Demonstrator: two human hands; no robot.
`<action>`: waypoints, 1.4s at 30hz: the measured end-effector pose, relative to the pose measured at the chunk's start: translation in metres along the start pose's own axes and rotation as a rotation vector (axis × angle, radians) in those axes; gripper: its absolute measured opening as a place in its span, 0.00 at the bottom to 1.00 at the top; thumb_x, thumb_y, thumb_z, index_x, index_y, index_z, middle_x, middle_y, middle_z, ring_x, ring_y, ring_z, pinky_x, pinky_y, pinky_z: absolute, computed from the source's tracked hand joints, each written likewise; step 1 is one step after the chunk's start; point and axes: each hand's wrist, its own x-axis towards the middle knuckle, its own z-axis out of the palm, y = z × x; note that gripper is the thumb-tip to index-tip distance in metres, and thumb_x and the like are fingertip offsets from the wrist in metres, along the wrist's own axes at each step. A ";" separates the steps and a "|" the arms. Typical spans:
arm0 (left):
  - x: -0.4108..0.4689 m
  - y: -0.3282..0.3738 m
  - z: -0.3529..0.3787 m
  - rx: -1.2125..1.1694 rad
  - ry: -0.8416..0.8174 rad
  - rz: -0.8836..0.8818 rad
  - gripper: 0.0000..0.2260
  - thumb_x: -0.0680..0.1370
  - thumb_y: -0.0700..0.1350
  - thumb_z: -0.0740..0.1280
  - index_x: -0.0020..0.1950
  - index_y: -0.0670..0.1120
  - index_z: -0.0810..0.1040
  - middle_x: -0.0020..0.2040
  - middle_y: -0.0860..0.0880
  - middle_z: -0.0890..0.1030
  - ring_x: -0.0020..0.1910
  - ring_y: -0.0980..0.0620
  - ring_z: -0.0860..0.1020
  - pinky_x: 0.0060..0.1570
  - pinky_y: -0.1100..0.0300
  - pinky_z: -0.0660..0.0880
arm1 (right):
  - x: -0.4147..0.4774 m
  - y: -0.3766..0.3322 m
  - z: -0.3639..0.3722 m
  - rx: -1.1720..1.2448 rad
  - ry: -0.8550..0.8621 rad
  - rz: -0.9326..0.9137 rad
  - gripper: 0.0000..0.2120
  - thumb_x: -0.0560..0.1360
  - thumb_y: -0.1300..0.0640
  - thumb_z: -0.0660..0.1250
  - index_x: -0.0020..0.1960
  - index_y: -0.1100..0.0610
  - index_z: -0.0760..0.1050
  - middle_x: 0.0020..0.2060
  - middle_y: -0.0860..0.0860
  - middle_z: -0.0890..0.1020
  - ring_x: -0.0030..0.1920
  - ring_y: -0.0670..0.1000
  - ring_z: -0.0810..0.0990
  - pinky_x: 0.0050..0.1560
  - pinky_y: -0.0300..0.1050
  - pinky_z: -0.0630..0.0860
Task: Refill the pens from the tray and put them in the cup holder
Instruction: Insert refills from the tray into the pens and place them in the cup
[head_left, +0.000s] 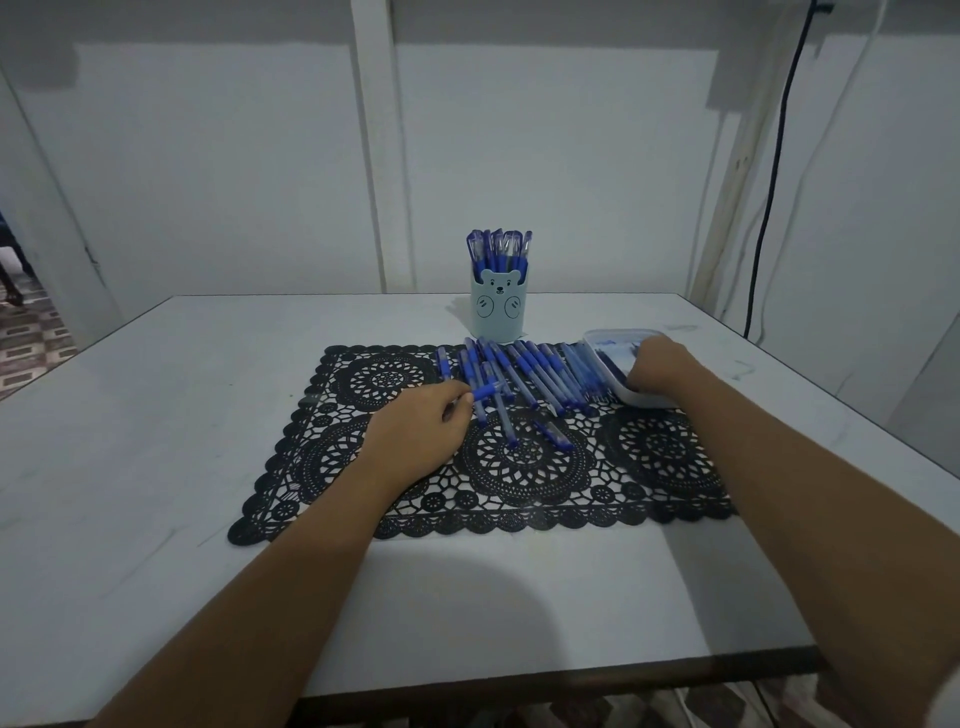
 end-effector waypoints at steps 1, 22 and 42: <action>0.000 0.000 0.000 0.003 0.000 0.003 0.12 0.80 0.50 0.56 0.57 0.51 0.77 0.35 0.57 0.73 0.32 0.58 0.71 0.28 0.64 0.62 | 0.001 0.000 0.001 -0.002 -0.012 -0.004 0.16 0.69 0.53 0.62 0.53 0.61 0.73 0.46 0.56 0.73 0.52 0.59 0.75 0.59 0.55 0.73; 0.000 0.001 0.000 -0.024 0.006 0.005 0.12 0.80 0.49 0.56 0.57 0.50 0.77 0.33 0.57 0.74 0.30 0.60 0.70 0.27 0.63 0.61 | -0.081 -0.051 -0.005 1.185 0.263 -0.141 0.03 0.79 0.60 0.57 0.50 0.60 0.67 0.40 0.56 0.79 0.39 0.54 0.77 0.43 0.49 0.77; -0.002 0.005 0.001 -0.107 0.056 0.064 0.12 0.80 0.48 0.58 0.58 0.49 0.77 0.33 0.57 0.74 0.29 0.60 0.70 0.29 0.64 0.62 | -0.120 -0.069 0.021 1.804 -0.170 -0.289 0.02 0.80 0.60 0.56 0.48 0.57 0.66 0.42 0.60 0.82 0.39 0.52 0.84 0.42 0.45 0.81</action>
